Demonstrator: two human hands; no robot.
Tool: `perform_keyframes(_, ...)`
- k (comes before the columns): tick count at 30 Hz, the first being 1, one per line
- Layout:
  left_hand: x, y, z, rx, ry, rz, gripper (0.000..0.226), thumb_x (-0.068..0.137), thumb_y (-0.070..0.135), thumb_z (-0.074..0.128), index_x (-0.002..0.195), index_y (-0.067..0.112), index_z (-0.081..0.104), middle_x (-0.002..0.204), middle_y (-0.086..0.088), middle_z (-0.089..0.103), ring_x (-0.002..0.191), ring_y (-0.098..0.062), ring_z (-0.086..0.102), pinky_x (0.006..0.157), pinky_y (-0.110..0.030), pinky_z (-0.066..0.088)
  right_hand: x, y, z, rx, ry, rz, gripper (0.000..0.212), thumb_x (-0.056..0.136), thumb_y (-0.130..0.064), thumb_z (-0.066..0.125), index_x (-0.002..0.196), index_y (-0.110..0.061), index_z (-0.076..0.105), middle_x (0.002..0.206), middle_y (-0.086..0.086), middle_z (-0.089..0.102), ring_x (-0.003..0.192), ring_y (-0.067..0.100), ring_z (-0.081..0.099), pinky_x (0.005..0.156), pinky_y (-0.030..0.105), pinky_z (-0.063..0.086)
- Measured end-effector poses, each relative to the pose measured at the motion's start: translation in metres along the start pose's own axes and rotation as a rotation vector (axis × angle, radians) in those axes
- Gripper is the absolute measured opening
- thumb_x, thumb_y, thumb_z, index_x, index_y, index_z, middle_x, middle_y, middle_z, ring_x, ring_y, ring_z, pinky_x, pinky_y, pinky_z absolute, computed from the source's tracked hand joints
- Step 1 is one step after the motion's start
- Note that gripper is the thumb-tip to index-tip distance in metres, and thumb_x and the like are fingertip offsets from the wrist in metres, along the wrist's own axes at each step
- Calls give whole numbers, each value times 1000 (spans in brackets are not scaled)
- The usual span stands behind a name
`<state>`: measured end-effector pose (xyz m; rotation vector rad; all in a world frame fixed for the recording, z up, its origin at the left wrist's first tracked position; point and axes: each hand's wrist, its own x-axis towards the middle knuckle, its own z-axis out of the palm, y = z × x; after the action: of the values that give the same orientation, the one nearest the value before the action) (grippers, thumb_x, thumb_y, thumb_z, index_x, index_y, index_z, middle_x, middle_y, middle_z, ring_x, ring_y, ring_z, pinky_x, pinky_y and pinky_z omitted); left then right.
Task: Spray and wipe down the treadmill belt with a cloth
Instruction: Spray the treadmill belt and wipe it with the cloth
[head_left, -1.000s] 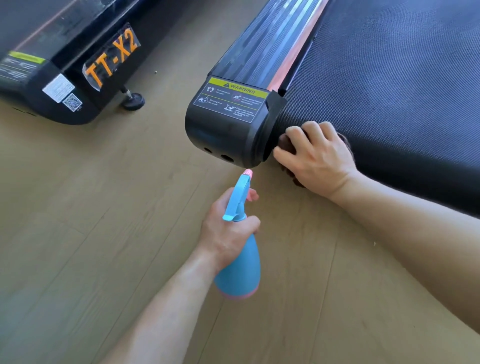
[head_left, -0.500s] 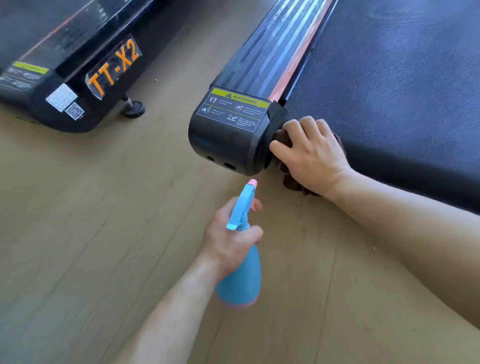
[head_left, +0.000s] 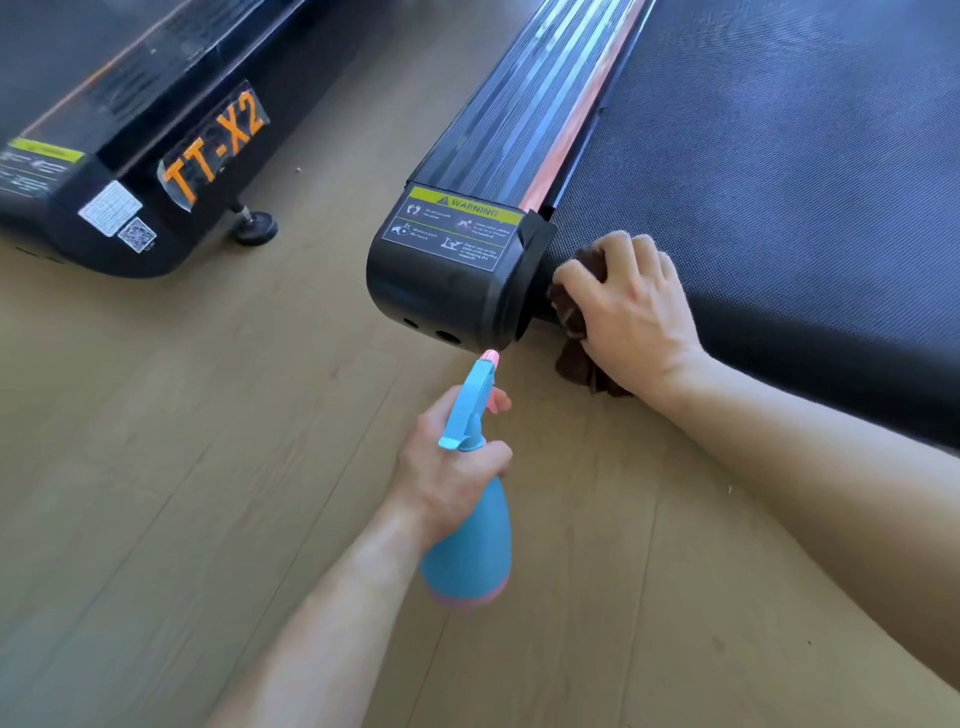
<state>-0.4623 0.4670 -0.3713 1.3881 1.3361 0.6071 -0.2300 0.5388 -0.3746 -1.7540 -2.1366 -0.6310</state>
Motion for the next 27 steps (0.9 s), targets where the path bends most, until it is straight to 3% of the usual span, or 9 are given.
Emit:
perform_keyframes(3, 0, 5, 1, 8, -2, 18, 51, 65, 23, 62, 105, 53, 62, 112, 18, 68, 95, -17, 66, 82, -28, 50, -35, 25, -11, -45, -26, -153, 26, 92, -12, 46, 111, -12, 63, 110, 23, 55, 94, 41, 51, 76, 51, 43)
perform_keyframes(6, 4, 8, 2, -6, 16, 7, 48, 64, 26, 59, 105, 49, 62, 111, 13, 69, 92, -31, 70, 82, -34, 50, -33, 39, -17, -45, -34, -146, 25, 88, -11, 56, 112, -12, 63, 109, 23, 54, 94, 41, 51, 77, 52, 43)
perform_keyframes(12, -2, 12, 9, -24, -24, -5, 43, 64, 22, 62, 103, 41, 63, 111, 21, 68, 82, -6, 59, 69, -14, 46, 28, 1, -2, 138, -97, 110, 39, 77, -16, 71, 114, -13, 62, 109, 21, 52, 96, 42, 51, 81, 50, 47)
perform_keyframes(15, -2, 12, 8, -7, -37, 0, 44, 65, 22, 63, 104, 43, 63, 109, 17, 68, 91, -5, 59, 78, -23, 48, 0, 16, -8, 109, -87, -24, 34, 78, -14, 64, 112, -15, 63, 108, 19, 52, 95, 39, 50, 80, 50, 46)
perform_keyframes(18, -1, 12, 7, -10, -29, 9, 47, 66, 22, 61, 109, 39, 64, 112, 17, 69, 87, -2, 60, 77, -18, 48, -21, 32, -19, 89, -124, -121, 37, 75, -12, 62, 111, -13, 65, 108, 21, 53, 95, 39, 48, 79, 51, 45)
perform_keyframes(20, 0, 12, 6, -18, -18, 15, 42, 65, 22, 62, 105, 36, 64, 111, 19, 69, 82, -4, 59, 74, -18, 48, -3, 26, -16, 132, -168, -52, 39, 73, -11, 67, 112, -13, 64, 107, 21, 53, 97, 41, 49, 81, 52, 47)
perform_keyframes(23, 3, 10, 8, -29, -20, 10, 38, 64, 21, 64, 99, 37, 63, 112, 22, 68, 84, -7, 59, 75, -25, 45, 42, 15, -10, 317, -172, 181, 33, 87, -22, 69, 118, -15, 61, 113, 21, 53, 106, 44, 50, 92, 50, 47)
perform_keyframes(27, 5, 8, 6, -31, -38, 7, 44, 64, 21, 64, 102, 43, 62, 114, 23, 68, 99, 3, 58, 80, -23, 44, 62, 16, -7, 348, -234, 358, 34, 95, -32, 61, 124, -17, 55, 120, 21, 50, 117, 43, 46, 98, 45, 41)
